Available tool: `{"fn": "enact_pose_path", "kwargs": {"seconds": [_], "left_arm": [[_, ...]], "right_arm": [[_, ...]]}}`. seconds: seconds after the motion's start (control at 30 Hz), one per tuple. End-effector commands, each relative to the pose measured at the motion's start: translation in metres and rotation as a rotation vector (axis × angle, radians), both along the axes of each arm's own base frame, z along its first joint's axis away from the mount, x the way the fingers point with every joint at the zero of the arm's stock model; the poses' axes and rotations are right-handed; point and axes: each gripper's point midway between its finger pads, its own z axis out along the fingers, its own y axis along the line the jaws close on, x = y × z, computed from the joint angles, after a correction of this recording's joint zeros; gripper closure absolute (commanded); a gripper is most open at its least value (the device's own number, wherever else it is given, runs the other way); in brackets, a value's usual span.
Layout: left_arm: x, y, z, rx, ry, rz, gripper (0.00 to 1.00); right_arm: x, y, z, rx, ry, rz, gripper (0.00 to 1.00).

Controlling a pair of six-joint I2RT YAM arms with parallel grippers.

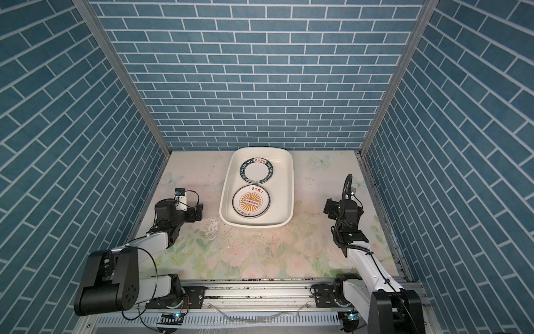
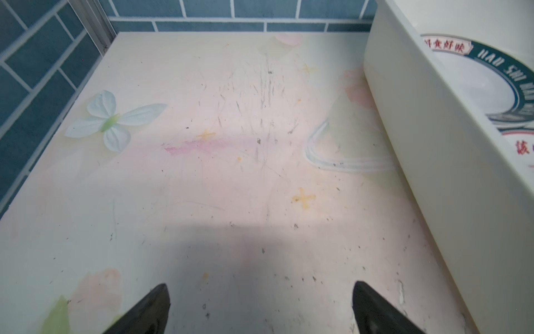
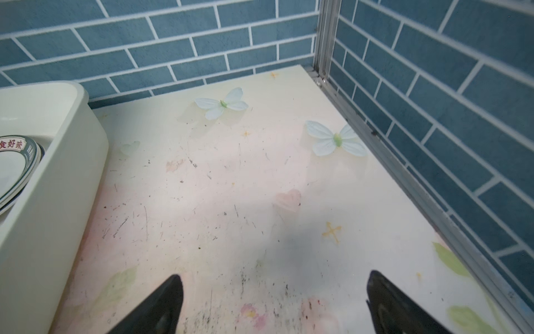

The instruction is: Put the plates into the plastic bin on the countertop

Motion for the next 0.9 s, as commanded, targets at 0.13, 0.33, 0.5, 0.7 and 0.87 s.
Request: {"fn": "enact_pose_path", "kwargs": {"seconds": [0.13,0.33,0.5,0.7,0.87], "left_arm": [[0.016,0.002,0.039,-0.016,-0.301,0.0,0.0],[0.011,-0.014,0.024,0.017,-0.331,-0.064,0.0],[0.017,-0.019,0.025,0.012,-0.321,-0.095,0.0],[0.023,-0.027,0.021,0.001,-0.274,-0.155,0.0],[0.031,-0.031,0.019,-0.005,-0.232,-0.182,0.0]], "right_arm": [[0.002,-0.025,-0.005,-0.079,-0.111,-0.04,0.01],[0.014,-0.04,-0.013,-0.015,-0.172,-0.056,0.01],[0.033,-0.058,-0.021,0.054,-0.196,-0.087,0.02],[0.044,-0.06,-0.027,0.101,-0.15,-0.058,0.02],[0.03,-0.055,-0.022,0.087,-0.248,-0.04,0.01]]}}
